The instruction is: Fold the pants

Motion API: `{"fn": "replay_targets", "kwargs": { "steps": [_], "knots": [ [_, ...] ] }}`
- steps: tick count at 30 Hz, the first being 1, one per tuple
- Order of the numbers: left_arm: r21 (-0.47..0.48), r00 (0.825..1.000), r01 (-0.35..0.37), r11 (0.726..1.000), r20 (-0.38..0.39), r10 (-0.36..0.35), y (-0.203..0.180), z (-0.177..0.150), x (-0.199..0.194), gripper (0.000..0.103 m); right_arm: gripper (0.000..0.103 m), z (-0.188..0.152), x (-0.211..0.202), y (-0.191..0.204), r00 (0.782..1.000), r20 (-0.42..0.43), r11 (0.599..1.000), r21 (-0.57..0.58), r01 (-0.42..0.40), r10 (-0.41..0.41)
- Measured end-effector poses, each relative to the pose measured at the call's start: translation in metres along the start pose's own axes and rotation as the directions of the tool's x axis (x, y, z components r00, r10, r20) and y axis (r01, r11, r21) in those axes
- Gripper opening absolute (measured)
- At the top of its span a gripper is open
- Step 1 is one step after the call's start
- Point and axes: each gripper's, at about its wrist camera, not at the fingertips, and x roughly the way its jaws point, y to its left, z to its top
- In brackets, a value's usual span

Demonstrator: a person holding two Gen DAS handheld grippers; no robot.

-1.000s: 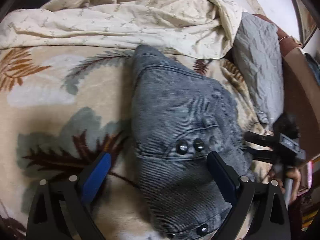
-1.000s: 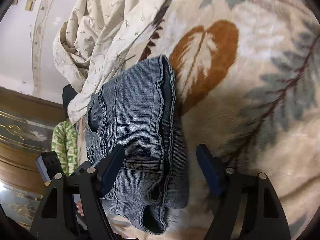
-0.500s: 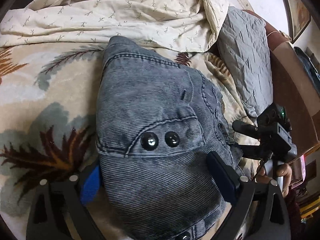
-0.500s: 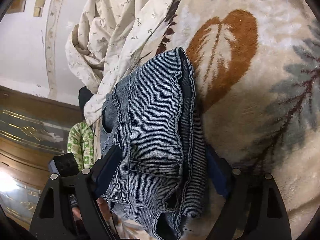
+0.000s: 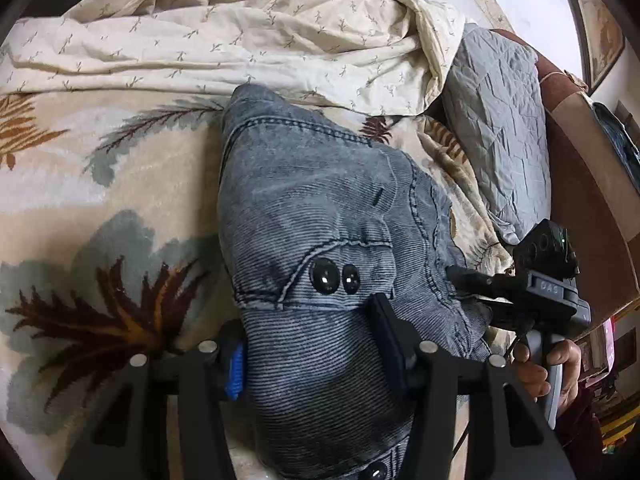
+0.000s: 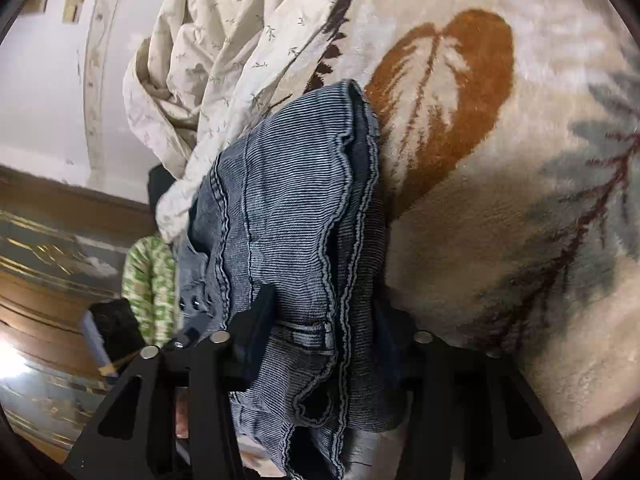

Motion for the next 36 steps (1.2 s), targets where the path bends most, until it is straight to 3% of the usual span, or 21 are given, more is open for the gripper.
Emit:
{"fn": "replay_targets", "kwargs": {
  "steps": [4,6,8,12,18,24,29,36],
  "knots": [
    [-0.064,0.999,0.032,0.997,-0.013,-0.033,0.01,-0.001,0.004,0.066,0.056,-0.002,0.001,0.005,1.0,0.018,1.0,-0.029,-0.004,0.005],
    [-0.033,1.0,0.02,0.999,-0.001,-0.02,0.004,-0.001,0.002,0.058,0.053,-0.005,0.002,0.01,0.999,0.034,0.998,-0.052,0.018,-0.016],
    [-0.005,1.0,0.01,1.0,0.012,-0.01,-0.002,-0.002,-0.001,0.051,0.038,-0.004,0.002,0.011,0.999,0.038,0.999,-0.052,0.016,-0.014],
    [-0.002,0.999,0.015,1.0,0.039,-0.015,-0.002,-0.001,-0.008,0.037,0.032,-0.007,-0.001,0.028,0.997,0.071,0.993,-0.112,0.037,-0.03],
    [0.022,0.998,-0.003,1.0,0.066,0.001,-0.007,0.001,-0.018,0.031,0.029,-0.01,-0.009,0.05,0.993,0.113,0.983,-0.172,0.063,-0.044],
    [0.024,0.991,-0.009,1.0,0.135,0.006,-0.012,0.007,-0.054,0.03,0.028,-0.015,-0.014,0.081,0.99,0.14,0.974,-0.219,0.05,-0.02],
    [0.037,0.972,-0.051,0.998,0.231,0.041,-0.017,0.005,-0.098,0.03,0.028,-0.024,-0.017,0.121,0.983,0.183,0.954,-0.3,0.023,0.033],
    [0.036,0.926,-0.133,0.99,0.361,0.112,-0.011,0.003,-0.159,0.03,0.028,-0.039,-0.011,0.181,0.964,0.233,0.914,-0.405,-0.023,0.128]
  ]
}}
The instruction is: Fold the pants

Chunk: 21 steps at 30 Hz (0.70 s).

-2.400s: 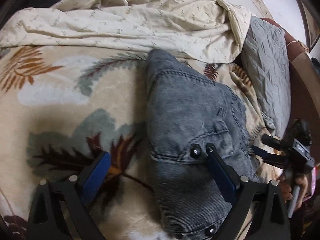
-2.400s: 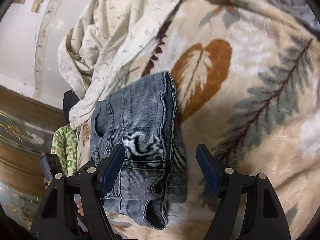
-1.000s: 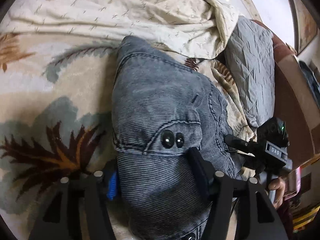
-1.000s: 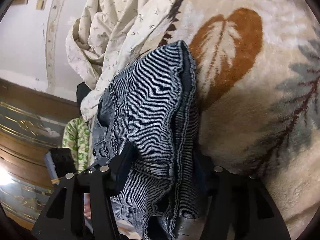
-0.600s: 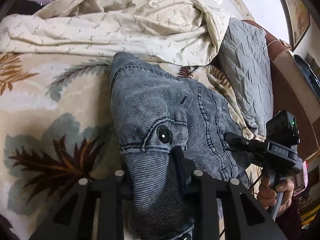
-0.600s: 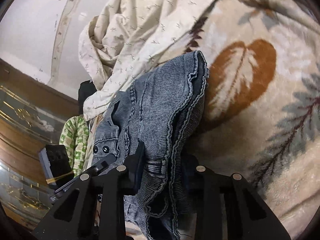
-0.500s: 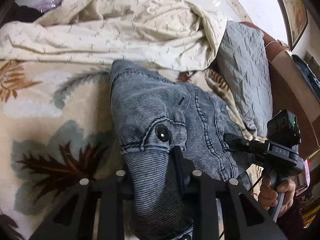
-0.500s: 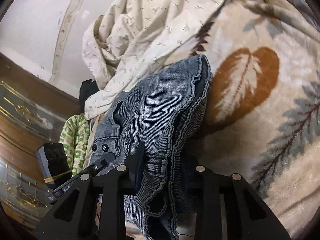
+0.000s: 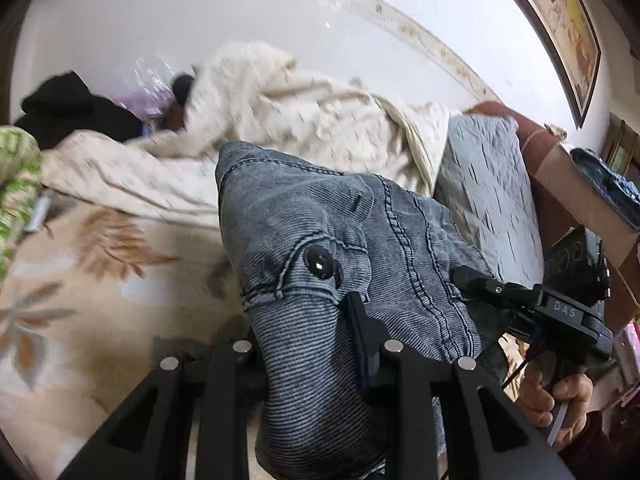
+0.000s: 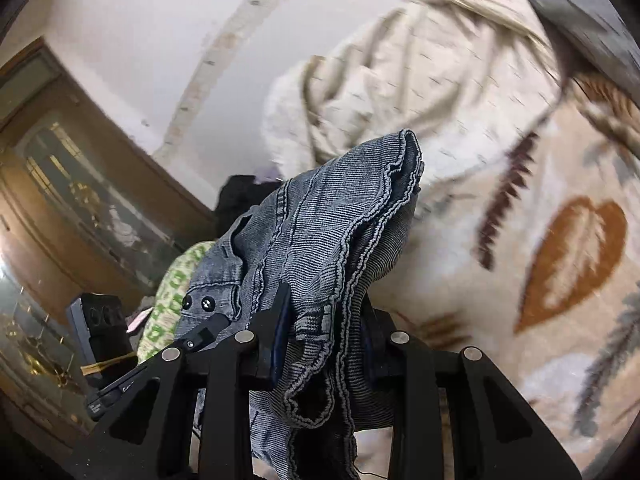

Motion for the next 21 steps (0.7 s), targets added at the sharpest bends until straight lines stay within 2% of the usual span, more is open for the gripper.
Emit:
{"fn": "replay_targets", "kwargs": {
  "steps": [6,8,15,21],
  "knots": [
    [0.006,0.997,-0.052,0.999,0.052,0.052,0.022,0.006,-0.03,0.03,0.028,-0.004,0.015,0.04,0.999,0.033,0.997,-0.073,-0.039,0.041],
    [0.019,0.996,-0.074,0.997,0.052,0.073,0.028,0.003,-0.031,0.03,0.028,-0.006,0.023,0.043,0.999,0.025,0.996,-0.089,-0.03,0.032],
    [-0.003,0.992,-0.122,0.993,-0.017,0.122,0.039,-0.005,-0.001,0.03,0.028,-0.015,0.053,0.033,0.998,-0.033,0.994,-0.098,0.049,-0.052],
    [0.047,0.989,-0.144,0.988,-0.04,0.146,0.029,-0.011,0.021,0.03,0.028,-0.016,0.057,0.015,0.995,-0.037,0.993,-0.08,0.088,-0.092]
  ]
}}
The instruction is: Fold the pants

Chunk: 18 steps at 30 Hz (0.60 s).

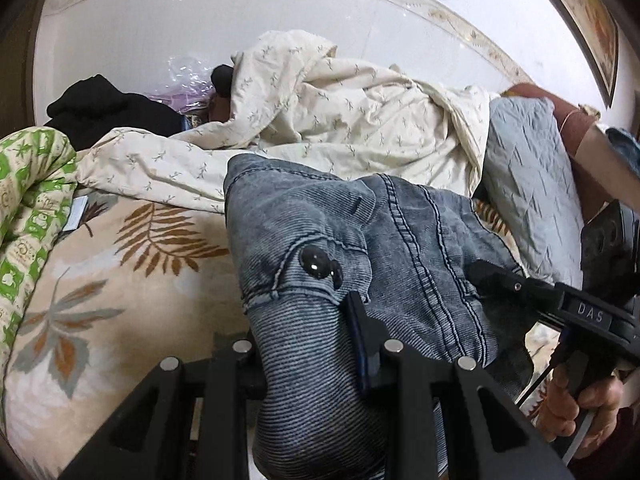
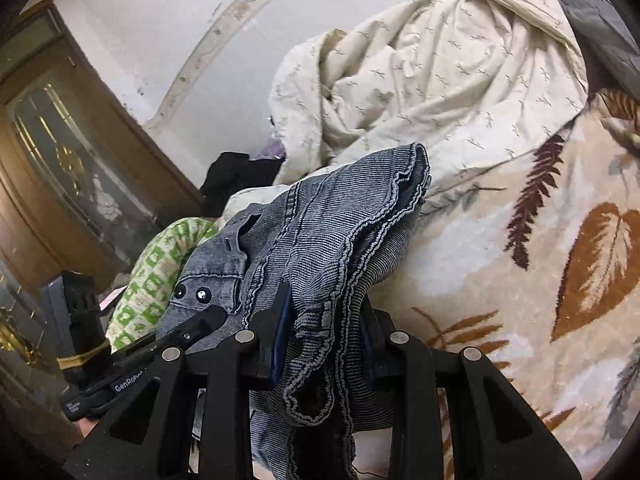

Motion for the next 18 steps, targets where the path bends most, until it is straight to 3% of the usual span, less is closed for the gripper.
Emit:
{"fn": "replay_targets", "kwargs": {
  "steps": [18],
  "knots": [
    [0.033,0.995,-0.077,0.996,-0.058,0.079,0.004,-0.013,0.024,0.03,0.028,-0.017,0.027,-0.013,0.997,-0.061,0.999,0.023,0.041,-0.04]
  ]
}}
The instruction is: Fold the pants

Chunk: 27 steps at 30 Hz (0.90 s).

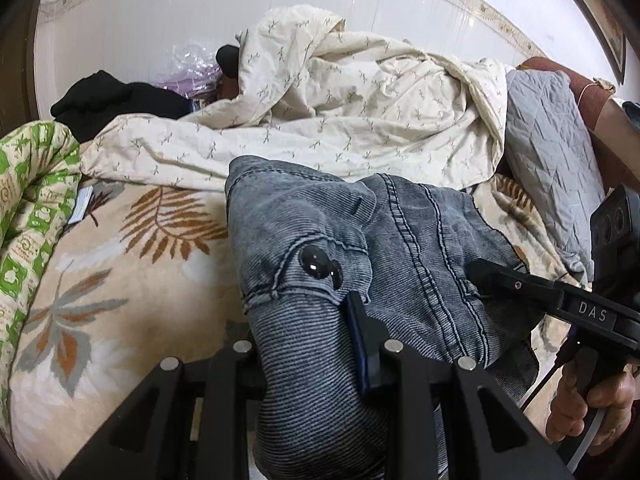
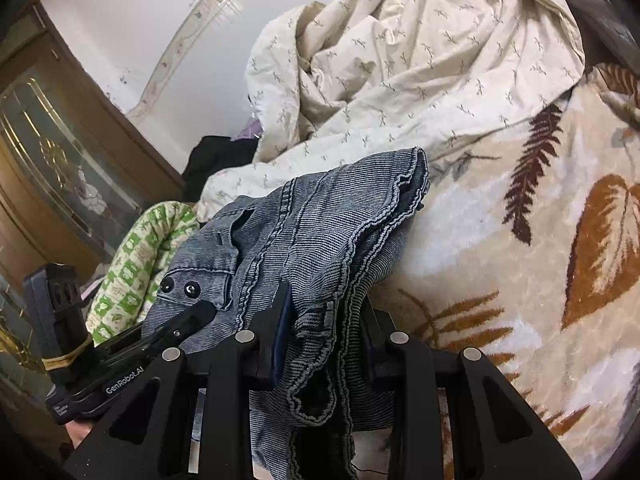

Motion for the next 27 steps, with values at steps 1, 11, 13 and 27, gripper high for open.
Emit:
{"fn": "replay_targets", "kwargs": {
  "steps": [1,11,13,27],
  "knots": [
    [-0.001,1.0,-0.003,1.0,-0.01,0.003,0.0,-0.001,0.003,0.03,0.028,-0.001,0.003,-0.001,1.0,-0.011,1.0,0.005,0.005,-0.005],
    [0.014,0.996,-0.034,0.999,-0.077,0.035,0.003,-0.016,0.025,0.03,0.028,-0.012,0.022,-0.012,0.995,-0.078,0.998,0.018,0.058,-0.056],
    [0.015,0.996,-0.038,0.999,-0.078,0.039,0.003,-0.016,0.026,0.03,0.028,-0.012,0.023,-0.013,0.995,-0.084,0.998,0.02,0.061,-0.059],
    [0.015,0.996,-0.04,0.999,-0.078,0.041,0.003,-0.018,0.028,0.032,0.028,-0.013,0.028,-0.016,0.991,-0.109,0.996,0.034,0.082,-0.078]
  ]
}}
